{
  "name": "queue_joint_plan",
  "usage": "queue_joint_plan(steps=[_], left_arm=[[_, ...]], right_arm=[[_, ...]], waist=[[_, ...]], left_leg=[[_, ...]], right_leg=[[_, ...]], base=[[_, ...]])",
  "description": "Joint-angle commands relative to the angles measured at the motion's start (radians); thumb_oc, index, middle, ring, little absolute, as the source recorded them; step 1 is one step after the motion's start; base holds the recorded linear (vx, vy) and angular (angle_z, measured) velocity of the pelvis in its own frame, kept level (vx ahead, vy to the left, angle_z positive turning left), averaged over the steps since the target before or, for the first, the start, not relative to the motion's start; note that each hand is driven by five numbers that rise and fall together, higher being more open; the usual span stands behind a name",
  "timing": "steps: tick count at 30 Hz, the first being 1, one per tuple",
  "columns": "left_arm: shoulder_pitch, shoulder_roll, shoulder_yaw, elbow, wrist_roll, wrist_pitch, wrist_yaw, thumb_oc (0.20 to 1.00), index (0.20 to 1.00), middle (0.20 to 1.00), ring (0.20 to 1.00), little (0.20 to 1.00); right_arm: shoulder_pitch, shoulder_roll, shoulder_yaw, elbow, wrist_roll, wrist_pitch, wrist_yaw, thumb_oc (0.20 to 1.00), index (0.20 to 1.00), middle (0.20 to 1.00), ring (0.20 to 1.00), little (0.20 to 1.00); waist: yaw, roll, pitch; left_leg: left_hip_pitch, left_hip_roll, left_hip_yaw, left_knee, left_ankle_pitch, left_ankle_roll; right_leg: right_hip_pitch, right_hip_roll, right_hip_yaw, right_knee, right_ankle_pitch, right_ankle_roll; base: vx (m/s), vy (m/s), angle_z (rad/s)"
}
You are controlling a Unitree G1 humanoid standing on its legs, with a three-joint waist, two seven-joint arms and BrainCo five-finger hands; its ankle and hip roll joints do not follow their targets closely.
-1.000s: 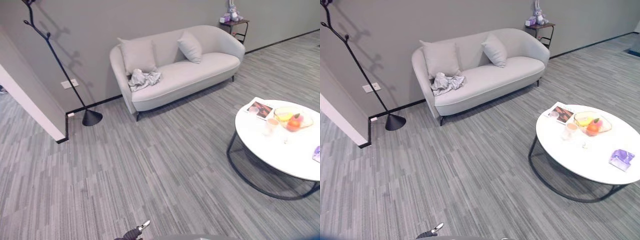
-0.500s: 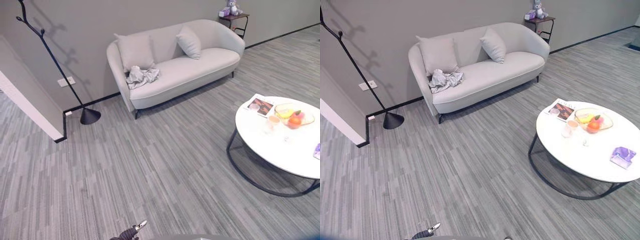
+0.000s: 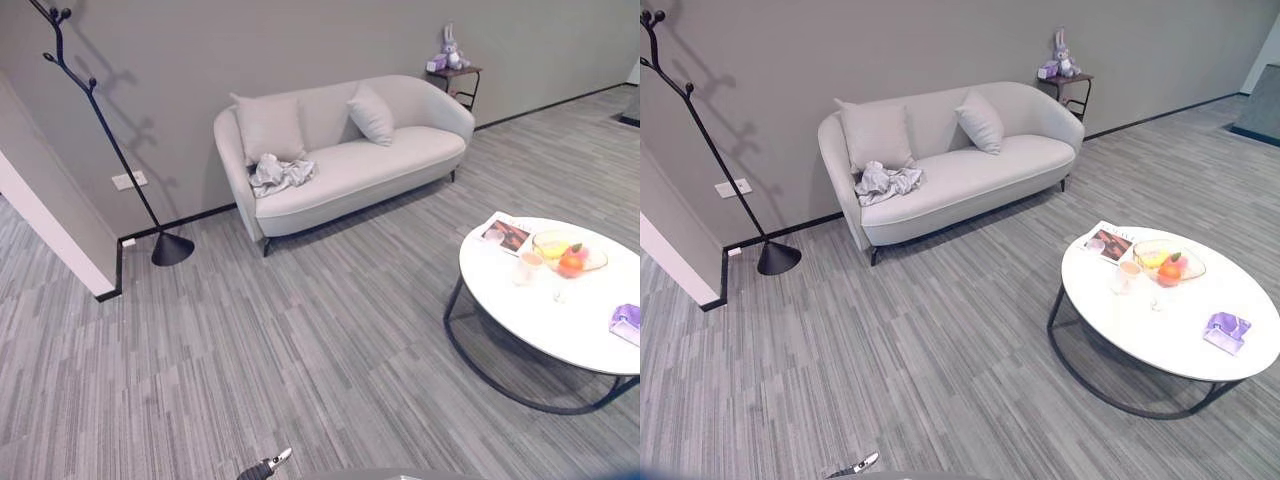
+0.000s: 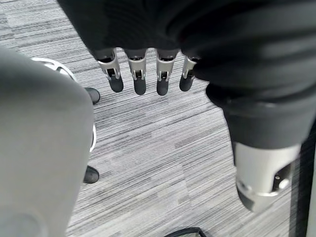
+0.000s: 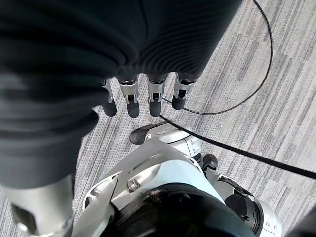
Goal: Hang the clothes on the sofa on the clothes rack.
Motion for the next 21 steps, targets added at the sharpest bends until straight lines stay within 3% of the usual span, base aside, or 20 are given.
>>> queue_joint_plan(steps=[1, 4, 5, 6, 7, 8, 9, 10, 11, 13, 16, 19, 20, 21], left_arm=[[-0.032, -0.017, 0.029, 0.053, 0.020, 0.001, 0.004, 1.000, 1.000, 1.000, 1.000, 1.000], [-0.035, -0.013, 0.041, 0.046, -0.007, 0.003, 0.010, 1.000, 1.000, 1.000, 1.000, 1.000], [-0.041, -0.007, 0.049, 0.035, -0.040, 0.003, 0.023, 1.000, 1.000, 1.000, 1.000, 1.000], [-0.049, -0.001, 0.055, 0.032, -0.052, 0.002, 0.033, 1.000, 1.000, 1.000, 1.000, 1.000], [-0.050, 0.000, 0.056, 0.033, -0.052, 0.002, 0.033, 1.000, 1.000, 1.000, 1.000, 1.000], [-0.058, 0.014, 0.071, 0.020, -0.083, -0.004, 0.052, 1.000, 1.000, 1.000, 1.000, 1.000], [-0.061, 0.021, 0.081, 0.017, -0.092, -0.005, 0.057, 1.000, 1.000, 1.000, 1.000, 1.000], [-0.056, 0.027, 0.096, 0.021, -0.099, -0.001, 0.056, 1.000, 1.000, 1.000, 1.000, 1.000], [-0.057, 0.027, 0.095, 0.021, -0.099, -0.001, 0.056, 1.000, 1.000, 1.000, 1.000, 1.000], [-0.028, 0.042, 0.145, 0.038, -0.107, 0.003, 0.061, 1.000, 1.000, 1.000, 1.000, 1.000], [-0.005, 0.052, 0.191, 0.073, -0.105, 0.004, 0.073, 1.000, 1.000, 1.000, 1.000, 1.000], [-0.002, 0.061, 0.213, 0.102, -0.087, 0.007, 0.080, 1.000, 1.000, 1.000, 1.000, 1.000], [0.018, 0.067, 0.232, 0.123, -0.071, 0.015, 0.079, 1.000, 1.000, 1.000, 1.000, 1.000], [0.046, 0.068, 0.257, 0.131, -0.079, 0.018, 0.074, 1.000, 1.000, 1.000, 1.000, 1.000]], right_arm=[[-0.051, 0.043, 0.009, 0.099, -0.009, -0.008, 0.020, 1.000, 1.000, 1.000, 1.000, 1.000], [-0.056, 0.041, -0.002, 0.105, -0.002, -0.007, 0.022, 1.000, 1.000, 1.000, 1.000, 1.000], [-0.064, 0.036, 0.003, 0.103, -0.005, -0.013, 0.018, 1.000, 1.000, 1.000, 1.000, 1.000], [-0.072, 0.032, 0.007, 0.095, -0.009, -0.018, 0.016, 1.000, 1.000, 1.000, 1.000, 1.000], [-0.074, 0.032, 0.007, 0.095, -0.010, -0.018, 0.016, 1.000, 1.000, 1.000, 1.000, 1.000], [-0.083, 0.024, 0.019, 0.064, -0.020, -0.030, 0.004, 1.000, 1.000, 1.000, 1.000, 1.000], [-0.088, 0.017, 0.022, 0.051, -0.025, -0.036, -0.003, 1.000, 1.000, 1.000, 1.000, 1.000], [-0.088, 0.013, 0.029, 0.044, -0.032, -0.035, -0.003, 1.000, 1.000, 1.000, 1.000, 1.000], [-0.089, 0.013, 0.028, 0.043, -0.032, -0.035, -0.003, 1.000, 1.000, 1.000, 1.000, 1.000], [-0.098, -0.002, 0.057, 0.009, -0.065, -0.044, 0.000, 1.000, 1.000, 1.000, 1.000, 1.000], [-0.117, -0.011, 0.089, -0.016, -0.073, -0.055, 0.004, 1.000, 1.000, 1.000, 1.000, 1.000], [-0.139, -0.011, 0.109, -0.016, -0.091, -0.057, 0.007, 1.000, 1.000, 1.000, 1.000, 1.000], [-0.156, -0.003, 0.135, -0.009, -0.116, -0.053, 0.008, 1.000, 1.000, 1.000, 1.000, 1.000], [-0.157, 0.004, 0.143, -0.011, -0.127, -0.047, 0.017, 1.000, 1.000, 1.000, 1.000, 1.000]], waist=[[0.022, -0.015, 0.031], [0.024, -0.020, 0.041], [0.041, -0.034, 0.074], [0.054, -0.047, 0.098], [0.050, -0.044, 0.097], [0.082, -0.060, 0.141], [0.090, -0.069, 0.160], [0.103, -0.070, 0.166], [0.101, -0.073, 0.165], [0.139, -0.062, 0.158], [0.170, -0.026, 0.155], [0.185, -0.023, 0.160], [0.214, -0.031, 0.141], [0.230, -0.035, 0.116]], left_leg=[[0.024, 0.018, 0.008, -0.030, 0.059, -0.053], [0.007, 0.024, 0.004, 0.030, 0.038, -0.057], [-0.088, 0.056, -0.027, 0.206, 0.041, -0.076], [-0.164, 0.094, -0.053, 0.346, 0.077, -0.097], [-0.177, 0.101, -0.061, 0.363, 0.071, -0.101], [-0.293, 0.162, -0.121, 0.586, 0.226, -0.160], [-0.358, 0.173, -0.130, 0.632, 0.298, -0.171], [-0.392, 0.199, -0.136, 0.640, 0.297, -0.191], [-0.398, 0.195, -0.123, 0.633, 0.311, -0.171], [-0.405, 0.185, -0.090, 0.401, 0.270, -0.145], [-0.416, 0.172, -0.077, 0.018, 0.343, -0.135], [-0.486, 0.214, -0.065, -0.034, 0.331, -0.138], [-0.512, 0.244, -0.040, -0.034, 0.322, -0.133], [-0.489, 0.237, -0.028, -0.034, 0.311, -0.121]], right_leg=[[0.034, -0.021, -0.043, -0.052, 0.005, 0.052], [0.044, -0.016, -0.047, -0.052, -0.002, 0.042], [0.056, -0.012, -0.049, -0.048, -0.026, 0.017], [0.064, -0.007, -0.056, -0.047, -0.038, -0.001], [0.061, -0.001, -0.060, -0.047, -0.040, -0.004], [0.091, 0.016, -0.079, -0.052, -0.065, -0.038], [0.096, 0.015, -0.102, -0.052, -0.062, -0.051], [0.120, 0.028, -0.095, -0.052, -0.083, -0.051], [0.110, 0.022, -0.107, -0.052, -0.071, -0.054], [0.137, 0.027, -0.091, -0.052, -0.111, -0.032], [0.185, 0.043, -0.093, -0.049, -0.152, -0.016], [0.211, 0.056, -0.093, -0.020, -0.197, -0.018], [0.267, 0.073, -0.073, -0.020, -0.230, -0.005], [0.289, 0.076, -0.049, -0.021, -0.241, 0.010]], base=[[0.06, -0.054, -0.01], [0.04, -0.100, 0.00], [-0.03, -0.210, 0.02], [-0.03, -0.218, 0.09], [0.01, -0.285, 0.24], [0.01, -0.232, 0.39], [0.12, -0.295, 0.32], [0.05, -0.095, 0.24], [0.34, -0.090, 0.41], [0.42, 0.003, 0.30], [0.41, 0.053, -0.19], [0.46, -0.051, 0.07], [0.73, -0.073, -0.13], [1.05, -0.096, -0.63]])
